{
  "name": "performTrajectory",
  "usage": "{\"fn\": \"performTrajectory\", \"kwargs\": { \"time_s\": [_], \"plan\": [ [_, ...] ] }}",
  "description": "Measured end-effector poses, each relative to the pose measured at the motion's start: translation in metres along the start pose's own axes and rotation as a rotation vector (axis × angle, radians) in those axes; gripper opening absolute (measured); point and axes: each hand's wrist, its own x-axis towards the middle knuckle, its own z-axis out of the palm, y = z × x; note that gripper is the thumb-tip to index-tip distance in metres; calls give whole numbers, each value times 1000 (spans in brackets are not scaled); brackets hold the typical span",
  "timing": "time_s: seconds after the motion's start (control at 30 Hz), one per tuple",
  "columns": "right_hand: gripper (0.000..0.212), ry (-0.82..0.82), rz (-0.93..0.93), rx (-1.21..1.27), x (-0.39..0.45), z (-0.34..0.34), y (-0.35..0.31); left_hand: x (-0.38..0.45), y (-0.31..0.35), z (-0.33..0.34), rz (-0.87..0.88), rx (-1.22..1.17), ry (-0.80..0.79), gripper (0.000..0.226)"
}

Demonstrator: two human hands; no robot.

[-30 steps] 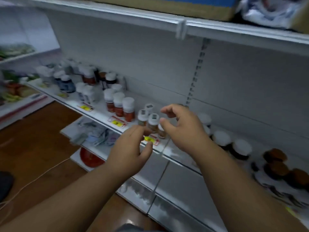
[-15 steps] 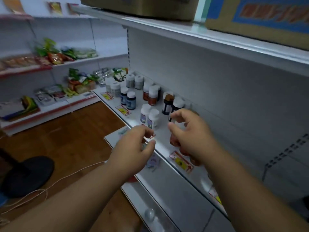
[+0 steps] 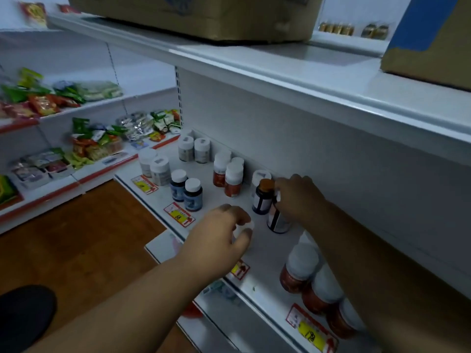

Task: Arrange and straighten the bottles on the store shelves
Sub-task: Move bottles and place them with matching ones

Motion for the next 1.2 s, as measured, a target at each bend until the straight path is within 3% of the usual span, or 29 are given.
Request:
{"fn": "performTrajectory", "kwargs": {
  "time_s": [0.13, 0.23, 0.37, 0.47, 0.57, 0.63, 0.7, 0.77, 0.87, 1.03, 1.13, 1.2],
  "plan": [
    [45, -27, 65, -63, 4, 1, 1, 27, -28, 3, 142, -80, -23, 23],
    [51, 13, 166, 50, -2, -1, 6, 47, -47, 6, 272, -154, -18, 29],
    [45, 224, 336, 568, -36, -25, -1, 78, -57, -2, 349, -331, -56, 22],
    [32, 476, 433, 1021, -75, -37, -17, 83, -51, -12, 276, -565, -104, 34],
    [37, 670, 468, 1335, -111, -45, -39, 79, -33, -17, 59, -897, -345, 19],
    [41, 781, 460, 1485, -134, -51, -56, 72, -20, -13, -62, -1070, -604, 42],
    [40, 857, 463, 1531, -157, -55, -69, 56, -7, -10, -79, -1192, -835, 50],
    [35, 910, 521, 1501, -178, -57, -76, 37, 8, -10, 8, -1223, -938, 41],
    [28, 906, 664, 1387, -209, -53, -84, 12, 34, -7, 117, -1197, -841, 32],
    [33, 997, 799, 1314, -268, -37, -82, -31, 73, 6, 337, -924, -750, 56],
    [50, 1022, 944, 1239, -312, -36, -66, -67, 105, 23, 551, -726, -584, 64],
    [41, 991, 1021, 1221, -349, -33, -49, -95, 129, 36, 706, -654, -527, 67]
  ]
}}
